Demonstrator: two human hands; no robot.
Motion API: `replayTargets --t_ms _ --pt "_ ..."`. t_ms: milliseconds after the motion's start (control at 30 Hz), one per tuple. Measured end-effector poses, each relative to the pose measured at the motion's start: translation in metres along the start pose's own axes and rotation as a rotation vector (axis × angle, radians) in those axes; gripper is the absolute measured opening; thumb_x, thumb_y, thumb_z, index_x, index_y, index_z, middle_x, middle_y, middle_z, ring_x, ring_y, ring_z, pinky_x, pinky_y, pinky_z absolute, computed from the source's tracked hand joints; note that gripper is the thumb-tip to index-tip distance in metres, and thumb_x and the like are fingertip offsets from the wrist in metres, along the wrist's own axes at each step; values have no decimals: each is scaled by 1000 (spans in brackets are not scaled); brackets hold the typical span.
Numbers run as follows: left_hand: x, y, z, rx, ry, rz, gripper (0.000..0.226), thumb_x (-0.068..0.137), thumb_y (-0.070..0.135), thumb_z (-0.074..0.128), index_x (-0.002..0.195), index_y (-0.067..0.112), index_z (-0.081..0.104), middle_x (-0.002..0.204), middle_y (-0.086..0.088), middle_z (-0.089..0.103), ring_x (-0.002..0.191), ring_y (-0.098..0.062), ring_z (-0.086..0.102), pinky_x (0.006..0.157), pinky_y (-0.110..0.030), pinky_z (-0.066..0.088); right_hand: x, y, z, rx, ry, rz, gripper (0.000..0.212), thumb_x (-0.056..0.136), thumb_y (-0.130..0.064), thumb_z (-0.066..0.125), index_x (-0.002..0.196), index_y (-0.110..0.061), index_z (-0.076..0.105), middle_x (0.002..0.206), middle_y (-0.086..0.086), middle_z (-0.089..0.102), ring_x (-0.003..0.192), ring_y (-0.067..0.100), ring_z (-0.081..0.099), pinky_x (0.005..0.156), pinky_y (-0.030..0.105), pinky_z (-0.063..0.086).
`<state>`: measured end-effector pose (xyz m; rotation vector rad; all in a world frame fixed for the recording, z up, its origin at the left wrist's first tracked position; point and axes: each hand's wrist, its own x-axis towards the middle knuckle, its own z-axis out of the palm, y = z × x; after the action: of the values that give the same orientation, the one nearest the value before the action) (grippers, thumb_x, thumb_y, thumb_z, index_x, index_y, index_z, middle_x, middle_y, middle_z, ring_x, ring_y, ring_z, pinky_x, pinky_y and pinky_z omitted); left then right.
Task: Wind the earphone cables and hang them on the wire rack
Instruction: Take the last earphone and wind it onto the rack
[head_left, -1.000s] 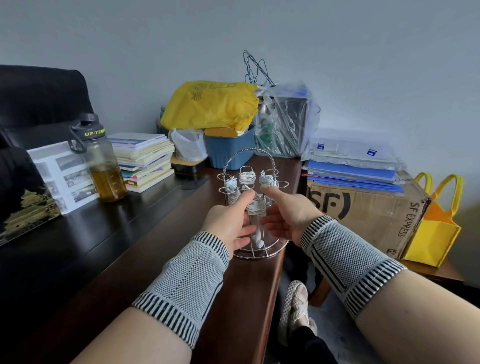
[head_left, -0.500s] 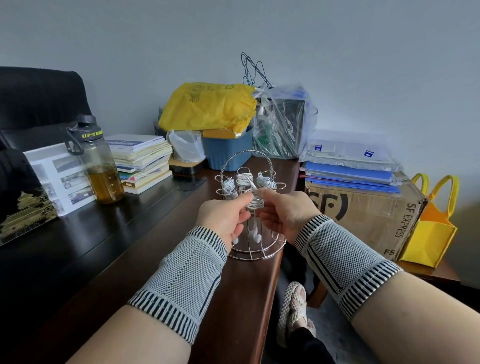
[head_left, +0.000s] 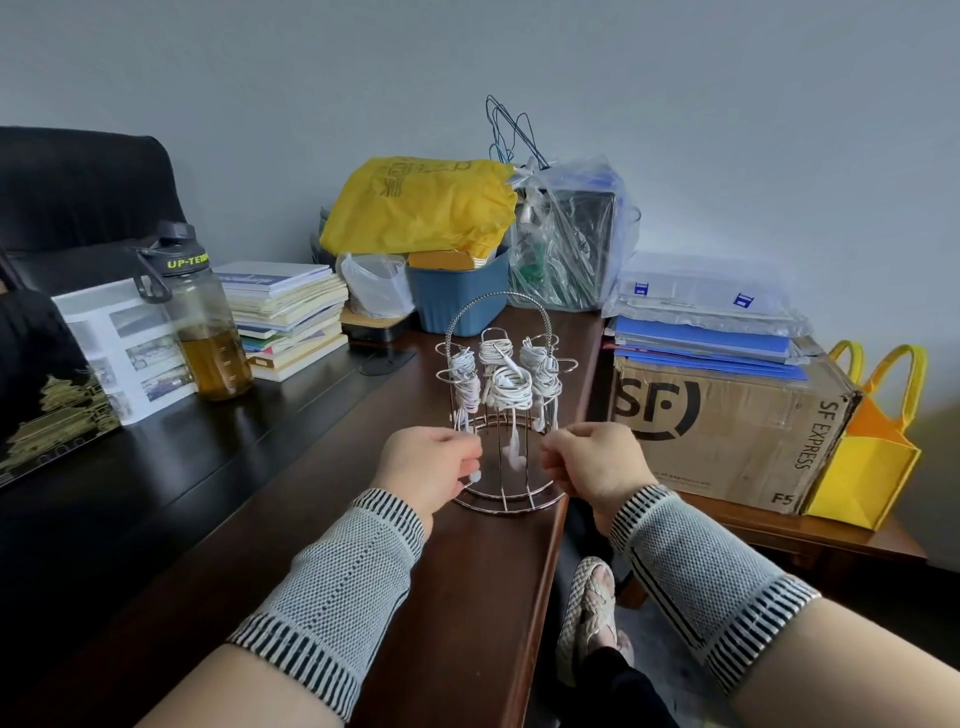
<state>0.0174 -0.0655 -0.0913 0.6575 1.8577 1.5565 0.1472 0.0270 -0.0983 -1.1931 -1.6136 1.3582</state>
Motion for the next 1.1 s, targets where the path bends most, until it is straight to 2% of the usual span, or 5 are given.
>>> replayTargets --t_ms 267,433,633,800,1100 --pt "19 -25 1 234 -18 80 28 80 13 69 60 32 76 78 3 75 86 -15 67 80 -30 49 -7 0 24 -588 208 -323 44 74 -63 57 71 -20 59 78 -7 58 71 14 55 64 26 41" --pt "23 -29 -4 289 0 125 35 80 17 75 53 39 73 70 9 70 78 -14 62 76 -29 50 -1 1 25 -672 268 -427 25 86 -41 56 71 -21 55 80 -4 54 75 20 59 65 27 44" --pt "17 -22 -11 566 11 233 6 83 27 73 81 27 78 79 11 71 81 -13 65 80 -26 53 -1 20 16 -774 142 -458 35 82 -56 59 84 -21 64 88 -4 57 93 18 57 72 23 39" --pt "11 -17 -17 1065 4 280 40 82 43 70 117 25 67 120 5 63 111 -16 58 94 -27 45 -4 31 4 -929 -43 -424 47 80 -57 62 101 -15 68 105 -1 59 104 17 56 85 24 43" --pt "35 -18 -12 1235 9 334 34 93 43 57 114 21 70 119 0 64 111 -22 59 94 -33 49 8 23 14 -1194 -96 -398 50 88 -64 46 104 -20 65 112 0 58 116 25 44 97 40 44"
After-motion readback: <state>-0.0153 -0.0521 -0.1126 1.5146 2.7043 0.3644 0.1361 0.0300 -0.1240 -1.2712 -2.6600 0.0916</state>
